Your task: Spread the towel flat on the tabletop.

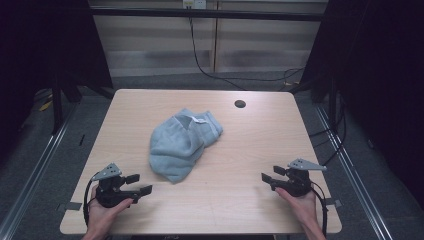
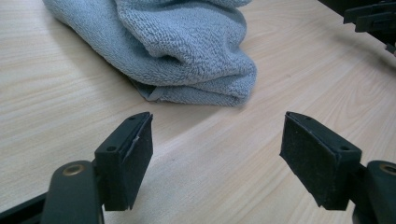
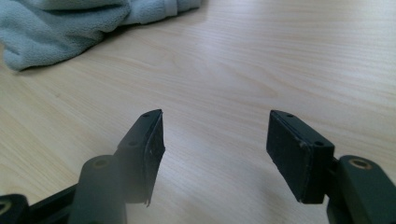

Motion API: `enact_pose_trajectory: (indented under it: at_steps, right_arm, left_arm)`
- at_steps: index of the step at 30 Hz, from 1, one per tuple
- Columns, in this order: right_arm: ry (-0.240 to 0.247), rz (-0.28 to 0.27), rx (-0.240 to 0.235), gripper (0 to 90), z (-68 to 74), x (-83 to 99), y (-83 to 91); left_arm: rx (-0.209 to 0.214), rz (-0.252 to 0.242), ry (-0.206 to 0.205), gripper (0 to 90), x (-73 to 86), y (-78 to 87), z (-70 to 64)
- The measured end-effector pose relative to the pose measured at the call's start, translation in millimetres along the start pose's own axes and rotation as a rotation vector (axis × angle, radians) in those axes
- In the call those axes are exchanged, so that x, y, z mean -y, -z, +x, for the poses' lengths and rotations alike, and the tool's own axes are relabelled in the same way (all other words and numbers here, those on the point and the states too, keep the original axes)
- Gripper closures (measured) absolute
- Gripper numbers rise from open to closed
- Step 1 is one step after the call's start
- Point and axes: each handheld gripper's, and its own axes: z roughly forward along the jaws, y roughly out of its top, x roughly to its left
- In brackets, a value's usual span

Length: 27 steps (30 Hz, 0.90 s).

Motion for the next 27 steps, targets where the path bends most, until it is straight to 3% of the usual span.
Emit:
enact_pose_trajectory:
  at_steps: [8,12,13,14,16,17,19,22,23,26,27]
  right_arm:
    - [0.013,-0.006,-0.014,39.3,5.2,-2.7,-1.1]
    - [0.011,-0.012,-0.059,41.5,6.7,-4.5,-1.6]
    - [0.022,-0.003,-0.105,42.6,8.5,-7.0,-3.3]
    - [0.025,0.000,-0.111,42.3,10.5,-7.9,-3.5]
    - [0.020,-0.005,-0.121,41.8,12.4,-8.1,-4.0]
    - [0.019,0.020,-0.157,41.4,15.9,-9.3,-6.0]
    - [0.031,0.022,-0.164,41.4,17.4,-10.2,-7.4]
    - [0.034,0.043,-0.172,40.1,20.4,-13.0,-11.0]
    - [0.038,0.049,-0.168,37.3,22.6,-14.6,-12.1]
    - [0.036,0.047,-0.163,36.8,24.2,-15.0,-11.1]
    - [0.044,0.044,-0.171,36.4,25.2,-15.5,-9.9]
  left_arm:
    - [0.003,-0.008,0.014,27.0,-1.8,2.7,2.8]
    - [0.009,-0.014,0.022,29.1,-7.3,0.0,1.2]
    - [0.012,-0.012,-0.003,29.5,-11.0,-0.7,-0.9]
    - [0.013,-0.026,-0.027,29.5,-17.9,-1.2,-5.4]
    - [0.020,-0.024,-0.040,29.7,-21.4,-2.0,-7.7]
    - [0.014,-0.026,-0.058,30.6,-24.9,-4.0,-10.0]
    - [0.017,-0.024,-0.068,31.3,-27.3,-5.8,-10.3]
    - [0.008,-0.007,-0.096,32.6,-36.6,-12.8,-6.7]
    - [0.008,-0.015,-0.076,33.3,-44.8,-18.3,-1.3]
    - [-0.011,-0.022,-0.082,33.8,-53.1,-24.2,5.0]
    - [-0.004,-0.022,-0.055,33.9,-60.1,-31.8,13.0]
